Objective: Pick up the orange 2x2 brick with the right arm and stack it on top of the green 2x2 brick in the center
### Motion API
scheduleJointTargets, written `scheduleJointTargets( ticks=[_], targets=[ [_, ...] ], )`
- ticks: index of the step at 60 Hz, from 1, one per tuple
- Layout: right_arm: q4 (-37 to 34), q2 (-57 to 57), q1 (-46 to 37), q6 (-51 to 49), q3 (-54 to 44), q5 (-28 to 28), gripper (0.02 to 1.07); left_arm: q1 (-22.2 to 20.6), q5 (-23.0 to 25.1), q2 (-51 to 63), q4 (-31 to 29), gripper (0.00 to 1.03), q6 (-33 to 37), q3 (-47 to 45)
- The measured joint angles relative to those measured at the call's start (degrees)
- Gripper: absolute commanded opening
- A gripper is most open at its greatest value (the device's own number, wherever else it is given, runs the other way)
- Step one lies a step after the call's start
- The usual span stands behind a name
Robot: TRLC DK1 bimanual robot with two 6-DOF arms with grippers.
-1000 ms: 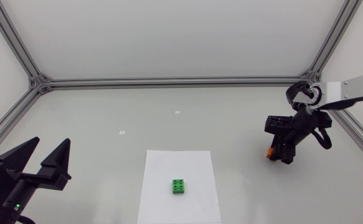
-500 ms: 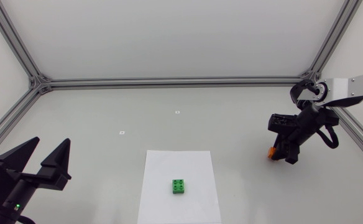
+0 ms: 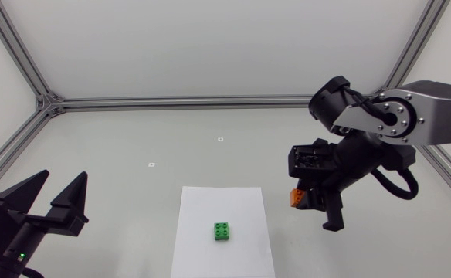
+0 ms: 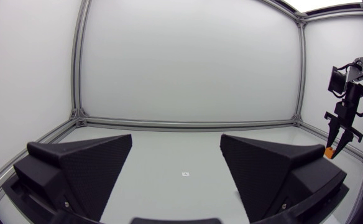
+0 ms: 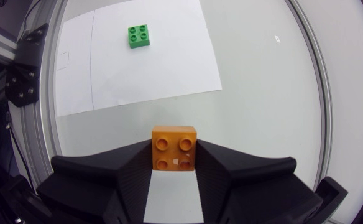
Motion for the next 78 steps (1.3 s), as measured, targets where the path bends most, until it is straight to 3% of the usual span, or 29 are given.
scheduleJointTargets(
  ticks=[14, 30, 53, 78],
  targets=[
    [0.92, 1.62, 15.52, 10.88, 0.0, 1.88, 0.25, 0.0, 0.0, -0.02, -0.02, 0.99, 0.0, 0.0],
    [3.17, 6.88, 25.22, 18.62, 2.69, 3.08, 0.25, 0.0, 0.0, -0.02, 0.0, 0.99, 0.0, 0.0],
    [8.52, 18.21, 28.85, 22.27, 9.94, 4.07, 0.25, 0.0, 0.0, 0.0, -0.02, 0.99, 0.0, 0.0],
    [10.99, 22.12, 28.81, 21.0, 10.1, 4.5, 0.25, 0.0, 0.0, 0.0, 0.0, 0.99, 0.0, 0.0]
  ],
)
